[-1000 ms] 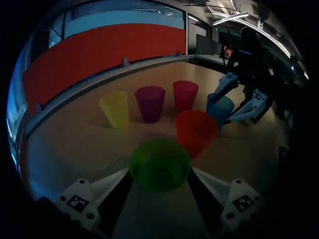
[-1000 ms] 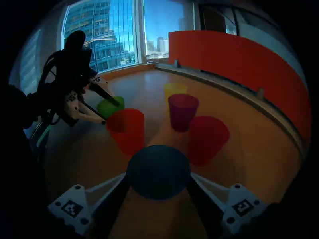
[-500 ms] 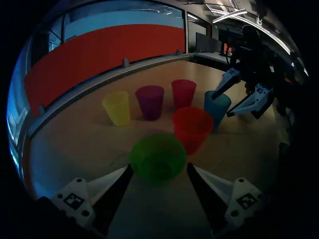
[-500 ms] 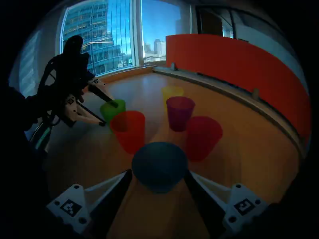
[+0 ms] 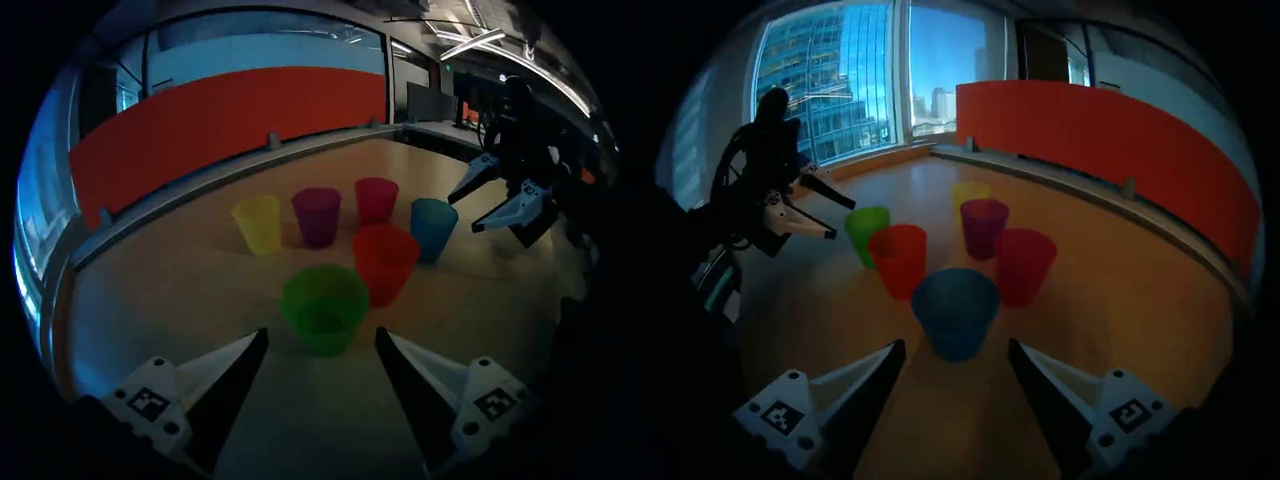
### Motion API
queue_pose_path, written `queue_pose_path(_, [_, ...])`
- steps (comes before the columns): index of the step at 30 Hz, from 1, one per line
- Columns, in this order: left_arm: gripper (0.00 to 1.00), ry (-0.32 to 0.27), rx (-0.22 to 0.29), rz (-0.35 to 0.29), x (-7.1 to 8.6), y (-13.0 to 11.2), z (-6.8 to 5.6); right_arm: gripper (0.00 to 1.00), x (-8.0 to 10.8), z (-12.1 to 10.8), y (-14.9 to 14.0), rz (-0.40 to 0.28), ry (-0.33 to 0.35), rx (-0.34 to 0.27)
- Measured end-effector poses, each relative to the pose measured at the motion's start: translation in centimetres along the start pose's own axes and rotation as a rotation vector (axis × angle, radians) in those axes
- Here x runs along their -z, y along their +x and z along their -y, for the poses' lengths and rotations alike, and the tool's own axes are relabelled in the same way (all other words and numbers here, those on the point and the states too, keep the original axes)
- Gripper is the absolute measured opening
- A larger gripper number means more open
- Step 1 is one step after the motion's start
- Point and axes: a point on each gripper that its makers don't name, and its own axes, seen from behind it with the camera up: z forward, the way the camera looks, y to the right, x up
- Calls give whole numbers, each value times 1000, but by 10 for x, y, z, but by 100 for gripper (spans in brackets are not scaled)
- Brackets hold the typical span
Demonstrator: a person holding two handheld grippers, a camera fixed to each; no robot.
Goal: Pour water
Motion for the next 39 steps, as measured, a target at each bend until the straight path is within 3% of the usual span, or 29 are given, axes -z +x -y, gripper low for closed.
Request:
queue_pose_path(12, [99,56,38,-75,11,15,9,100,21,-3,12,-72,-63,-30])
queue_pose_path(21, [100,128,77,-182,24,43,25,100,38,-14,44,-179,-144,-47])
queue_pose_path(30, [100,229,87,-292,37,67,42,100,50,-37,67,-284,-277,-62])
queue_pose_path(39, [99,316,139,-416,52,90,52,99,67,-76,89,-416,-508,-87])
